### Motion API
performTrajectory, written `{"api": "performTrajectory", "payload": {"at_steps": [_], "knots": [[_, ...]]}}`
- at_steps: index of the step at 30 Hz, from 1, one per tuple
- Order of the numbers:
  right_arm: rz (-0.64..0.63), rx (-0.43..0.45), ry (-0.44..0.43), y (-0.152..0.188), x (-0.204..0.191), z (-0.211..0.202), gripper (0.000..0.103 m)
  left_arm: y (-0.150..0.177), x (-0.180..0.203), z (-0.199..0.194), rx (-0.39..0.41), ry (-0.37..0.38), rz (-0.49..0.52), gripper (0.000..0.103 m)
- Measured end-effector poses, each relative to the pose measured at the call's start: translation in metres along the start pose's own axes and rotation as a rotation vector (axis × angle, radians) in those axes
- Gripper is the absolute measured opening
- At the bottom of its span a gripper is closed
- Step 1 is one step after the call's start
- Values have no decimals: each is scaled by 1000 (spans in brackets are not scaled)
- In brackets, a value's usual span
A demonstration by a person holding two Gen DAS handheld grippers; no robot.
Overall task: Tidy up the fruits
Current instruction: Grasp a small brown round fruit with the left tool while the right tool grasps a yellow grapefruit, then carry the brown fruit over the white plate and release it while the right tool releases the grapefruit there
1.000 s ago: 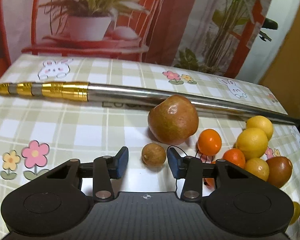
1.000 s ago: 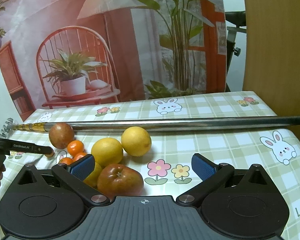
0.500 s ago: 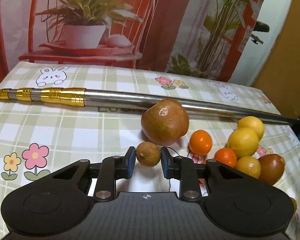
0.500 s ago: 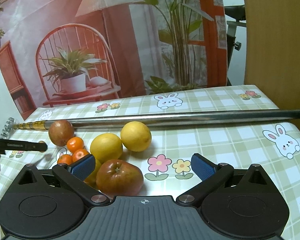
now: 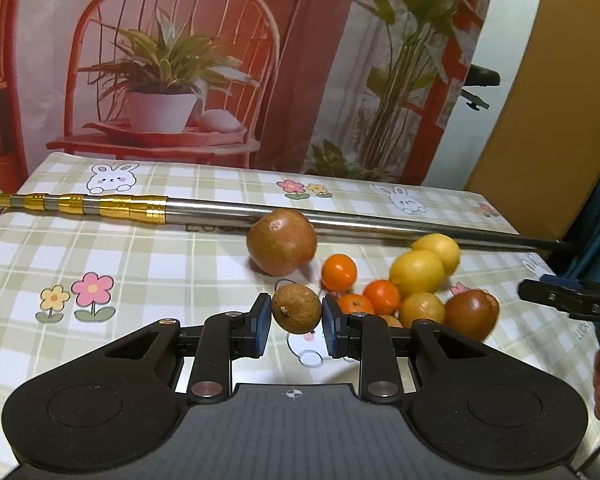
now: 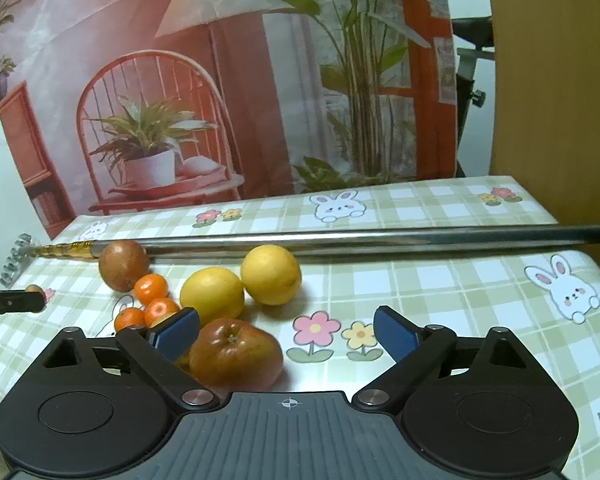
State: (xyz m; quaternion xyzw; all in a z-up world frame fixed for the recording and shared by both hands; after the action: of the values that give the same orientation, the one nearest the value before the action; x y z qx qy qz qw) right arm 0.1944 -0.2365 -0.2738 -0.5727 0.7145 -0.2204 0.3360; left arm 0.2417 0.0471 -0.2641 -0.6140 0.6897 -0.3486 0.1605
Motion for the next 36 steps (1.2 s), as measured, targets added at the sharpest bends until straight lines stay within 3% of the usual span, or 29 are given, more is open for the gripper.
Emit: {"api": "performTrajectory", "payload": {"at_steps": [6, 12, 17, 36], "knots": [[15, -52, -37, 17, -4, -6, 86, 10, 16, -16, 12, 7, 12, 29], [30, -138, -103, 51, -13, -16, 70, 23, 25, -24, 1, 23, 16, 29], [12, -158, -110, 61, -20, -17, 53, 35, 27, -32, -6, 15, 19, 29], [-1, -230, -92, 72, -18, -9, 44, 62, 31, -41, -68, -23, 39, 29]]}}
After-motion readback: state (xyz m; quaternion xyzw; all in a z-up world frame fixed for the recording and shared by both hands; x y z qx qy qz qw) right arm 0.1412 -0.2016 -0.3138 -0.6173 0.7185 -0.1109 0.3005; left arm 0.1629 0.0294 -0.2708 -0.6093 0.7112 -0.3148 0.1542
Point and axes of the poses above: each gripper's, at about its wrist camera, not at the fingertips, and z roughly the way its jaws point, x to its right, y to its underside, the point moved 7 cm from there along z, roughly the way its jaws point, and after that the axes turned 6 degrees about -x, right-handed, at the moved point
